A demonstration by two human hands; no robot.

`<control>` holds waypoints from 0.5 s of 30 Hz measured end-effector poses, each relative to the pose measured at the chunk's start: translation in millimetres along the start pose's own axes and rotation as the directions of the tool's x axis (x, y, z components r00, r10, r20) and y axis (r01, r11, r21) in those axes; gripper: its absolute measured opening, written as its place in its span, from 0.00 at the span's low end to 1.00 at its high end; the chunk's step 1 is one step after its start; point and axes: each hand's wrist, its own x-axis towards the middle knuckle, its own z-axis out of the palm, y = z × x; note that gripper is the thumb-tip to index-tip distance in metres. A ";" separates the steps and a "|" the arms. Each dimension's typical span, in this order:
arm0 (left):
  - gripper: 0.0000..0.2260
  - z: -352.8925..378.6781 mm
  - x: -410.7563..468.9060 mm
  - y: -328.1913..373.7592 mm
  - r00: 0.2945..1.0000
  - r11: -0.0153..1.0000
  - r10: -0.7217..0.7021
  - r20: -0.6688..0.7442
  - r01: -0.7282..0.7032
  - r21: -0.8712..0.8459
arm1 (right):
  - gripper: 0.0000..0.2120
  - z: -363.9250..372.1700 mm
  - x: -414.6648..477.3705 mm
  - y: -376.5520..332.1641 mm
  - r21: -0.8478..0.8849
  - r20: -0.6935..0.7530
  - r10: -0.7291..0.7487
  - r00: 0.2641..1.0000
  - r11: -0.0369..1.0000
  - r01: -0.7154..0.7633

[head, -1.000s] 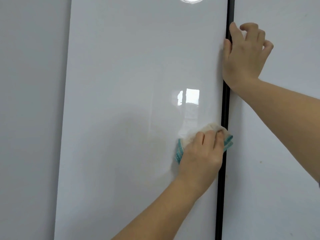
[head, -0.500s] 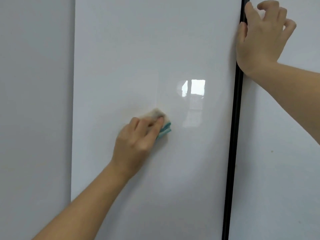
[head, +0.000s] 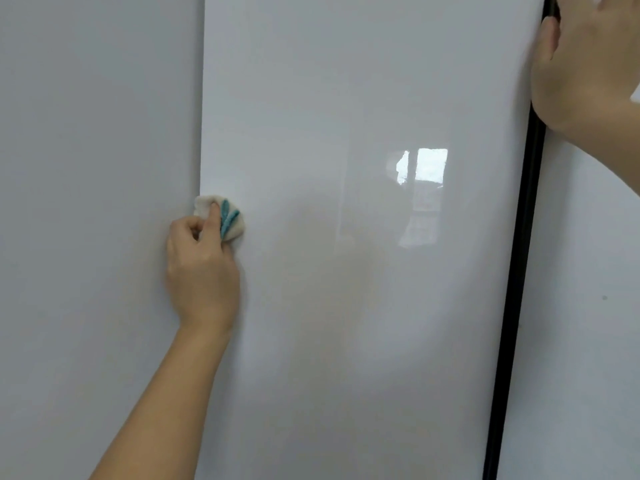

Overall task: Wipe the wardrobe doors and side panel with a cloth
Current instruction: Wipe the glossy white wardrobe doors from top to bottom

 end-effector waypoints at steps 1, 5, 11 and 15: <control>0.20 0.0 0.3 2.5 0.999 0.999 -0.047 -0.004 0.047 -0.008 | 0.18 -1.2 -0.3 0.1 -0.005 0.005 0.003 1.000 1.000 -0.003; 0.21 -3.1 -1.4 11.9 0.978 0.971 -0.208 0.008 0.207 -0.116 | 0.19 -5.7 -2.2 -2.8 -0.003 0.010 -0.017 1.000 1.000 0.017; 0.21 -5.2 -33.2 56.6 0.993 0.968 -0.096 0.066 0.109 -0.226 | 0.18 -9.8 -3.9 -7.6 0.016 0.021 -0.015 1.000 1.000 0.015; 0.18 1.6 -57.3 99.3 0.999 0.954 0.023 0.048 -0.008 -0.301 | 0.16 -10.3 -4.4 -8.5 0.028 0.039 0.015 0.999 0.999 -0.016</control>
